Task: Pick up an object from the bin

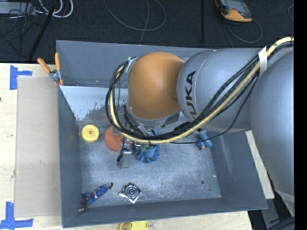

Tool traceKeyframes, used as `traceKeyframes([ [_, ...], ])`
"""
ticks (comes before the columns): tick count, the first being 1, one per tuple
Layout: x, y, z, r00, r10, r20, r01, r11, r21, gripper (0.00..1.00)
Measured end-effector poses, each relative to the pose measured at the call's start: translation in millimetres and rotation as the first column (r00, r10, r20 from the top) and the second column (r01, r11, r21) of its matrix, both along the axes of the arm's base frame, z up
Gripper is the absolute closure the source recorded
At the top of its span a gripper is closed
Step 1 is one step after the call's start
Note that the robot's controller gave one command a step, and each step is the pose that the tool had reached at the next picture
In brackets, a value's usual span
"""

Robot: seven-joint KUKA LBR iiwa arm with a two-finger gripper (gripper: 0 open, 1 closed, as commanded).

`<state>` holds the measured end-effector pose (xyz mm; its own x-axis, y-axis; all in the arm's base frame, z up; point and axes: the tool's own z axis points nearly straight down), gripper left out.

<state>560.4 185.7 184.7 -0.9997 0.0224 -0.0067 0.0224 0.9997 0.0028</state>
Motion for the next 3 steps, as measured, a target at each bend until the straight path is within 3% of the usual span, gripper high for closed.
traceKeyframes([
  [1,15.1,-36.1,-27.4,1.000,0.026,-0.015,-0.026,1.000,-0.002,0.00],
  [2,41.2,-54.1,-40.7,1.000,0.021,-0.001,-0.021,1.000,-0.004,0.00],
  [3,46.3,-76.7,-60.3,0.999,0.033,-0.007,-0.033,0.999,-0.001,0.00],
])
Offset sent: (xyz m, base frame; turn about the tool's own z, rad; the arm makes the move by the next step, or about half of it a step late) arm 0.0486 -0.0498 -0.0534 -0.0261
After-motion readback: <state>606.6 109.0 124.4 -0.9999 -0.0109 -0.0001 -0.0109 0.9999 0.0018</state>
